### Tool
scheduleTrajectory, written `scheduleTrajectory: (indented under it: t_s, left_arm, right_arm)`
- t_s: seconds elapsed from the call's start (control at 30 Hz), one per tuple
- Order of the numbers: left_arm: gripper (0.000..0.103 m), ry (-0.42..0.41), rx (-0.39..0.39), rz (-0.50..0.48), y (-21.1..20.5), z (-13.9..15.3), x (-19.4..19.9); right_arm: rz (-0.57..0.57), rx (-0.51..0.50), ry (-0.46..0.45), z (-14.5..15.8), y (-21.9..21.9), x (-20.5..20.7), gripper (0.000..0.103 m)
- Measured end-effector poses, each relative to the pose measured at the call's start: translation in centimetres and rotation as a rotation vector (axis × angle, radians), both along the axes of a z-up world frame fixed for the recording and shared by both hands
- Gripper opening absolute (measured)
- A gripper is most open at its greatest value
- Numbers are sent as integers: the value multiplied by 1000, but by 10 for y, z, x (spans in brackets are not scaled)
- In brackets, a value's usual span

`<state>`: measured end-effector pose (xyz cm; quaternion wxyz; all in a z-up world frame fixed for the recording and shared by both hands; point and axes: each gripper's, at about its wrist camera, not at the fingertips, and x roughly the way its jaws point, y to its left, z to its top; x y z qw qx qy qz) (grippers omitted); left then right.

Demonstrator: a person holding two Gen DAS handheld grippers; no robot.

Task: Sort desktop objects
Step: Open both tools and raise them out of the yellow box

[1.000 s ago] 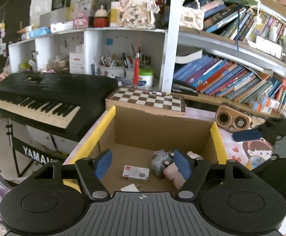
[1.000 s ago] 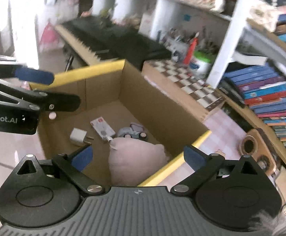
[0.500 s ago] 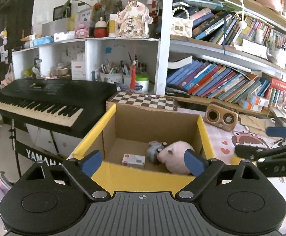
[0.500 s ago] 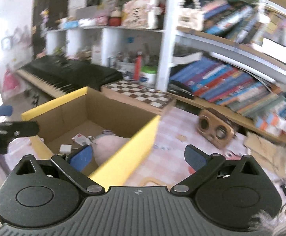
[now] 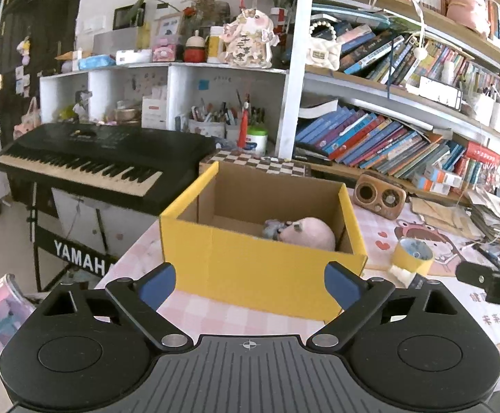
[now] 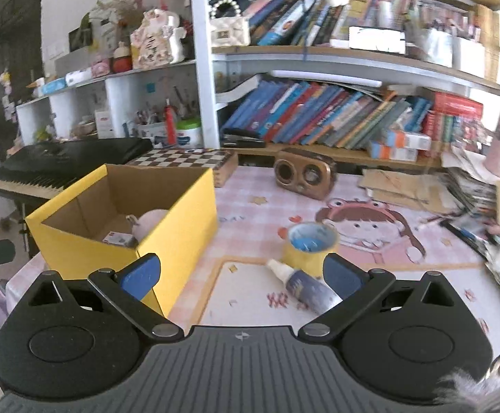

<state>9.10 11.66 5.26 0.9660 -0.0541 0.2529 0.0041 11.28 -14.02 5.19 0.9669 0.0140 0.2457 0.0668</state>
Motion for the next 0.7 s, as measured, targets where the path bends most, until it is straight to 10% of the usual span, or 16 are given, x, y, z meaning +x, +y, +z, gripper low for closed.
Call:
scheduleTrajectory:
  t_s: [0.7]
  left_arm:
    - [96, 39, 16, 35, -15, -33, -83]
  right_arm:
    - [21, -42, 13, -32, 26, -109, 102]
